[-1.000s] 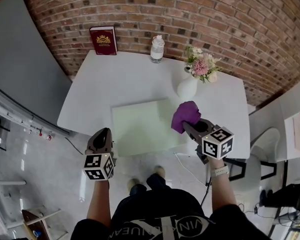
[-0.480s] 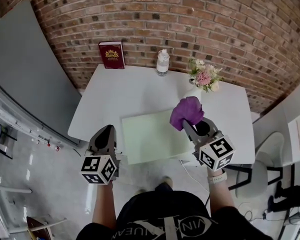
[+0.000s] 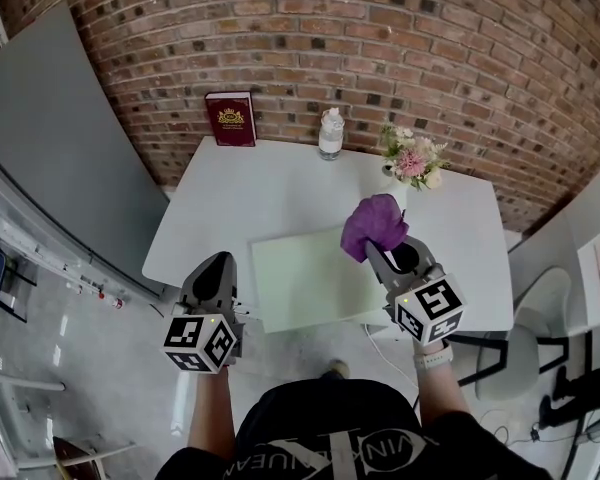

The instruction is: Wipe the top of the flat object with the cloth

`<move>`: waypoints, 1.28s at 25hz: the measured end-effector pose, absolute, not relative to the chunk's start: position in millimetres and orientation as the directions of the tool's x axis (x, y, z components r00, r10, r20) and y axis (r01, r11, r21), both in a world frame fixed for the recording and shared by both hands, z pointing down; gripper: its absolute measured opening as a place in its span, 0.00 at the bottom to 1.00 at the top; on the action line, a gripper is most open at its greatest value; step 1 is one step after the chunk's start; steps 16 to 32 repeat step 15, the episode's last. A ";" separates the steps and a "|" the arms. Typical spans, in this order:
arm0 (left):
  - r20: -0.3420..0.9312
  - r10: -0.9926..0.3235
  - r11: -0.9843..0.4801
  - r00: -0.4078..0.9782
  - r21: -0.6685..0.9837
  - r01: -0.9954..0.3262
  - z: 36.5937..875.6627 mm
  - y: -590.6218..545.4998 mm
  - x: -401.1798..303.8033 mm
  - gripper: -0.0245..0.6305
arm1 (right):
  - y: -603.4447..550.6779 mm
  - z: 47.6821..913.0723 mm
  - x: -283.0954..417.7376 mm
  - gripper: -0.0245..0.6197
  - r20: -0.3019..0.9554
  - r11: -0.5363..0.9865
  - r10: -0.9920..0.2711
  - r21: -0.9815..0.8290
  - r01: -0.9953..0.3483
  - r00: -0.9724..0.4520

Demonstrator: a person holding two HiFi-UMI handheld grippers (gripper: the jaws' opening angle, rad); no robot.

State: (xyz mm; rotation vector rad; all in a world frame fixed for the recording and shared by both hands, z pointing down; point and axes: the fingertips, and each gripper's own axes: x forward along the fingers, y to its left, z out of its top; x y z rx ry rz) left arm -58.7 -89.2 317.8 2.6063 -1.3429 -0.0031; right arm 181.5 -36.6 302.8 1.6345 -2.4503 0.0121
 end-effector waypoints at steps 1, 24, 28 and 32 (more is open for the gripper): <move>0.094 -0.806 -0.563 0.585 0.188 -0.805 318.2 -89.6 -59.4 0.07 | -37.2 302.5 180.5 0.15 0.167 0.391 -0.913 0.105 -0.914 -0.371; 0.109 -0.805 -0.557 0.583 0.200 -0.806 323.3 -96.9 -68.4 0.07 | -45.8 307.3 170.5 0.15 0.192 0.395 -0.910 0.127 -0.910 -0.368; 0.109 -0.805 -0.557 0.583 0.200 -0.806 323.3 -96.9 -68.4 0.07 | -45.8 307.3 170.5 0.15 0.192 0.395 -0.910 0.127 -0.910 -0.368; 0.109 -0.805 -0.557 0.583 0.200 -0.806 323.3 -96.9 -68.4 0.07 | -45.8 307.3 170.5 0.15 0.192 0.395 -0.910 0.127 -0.910 -0.368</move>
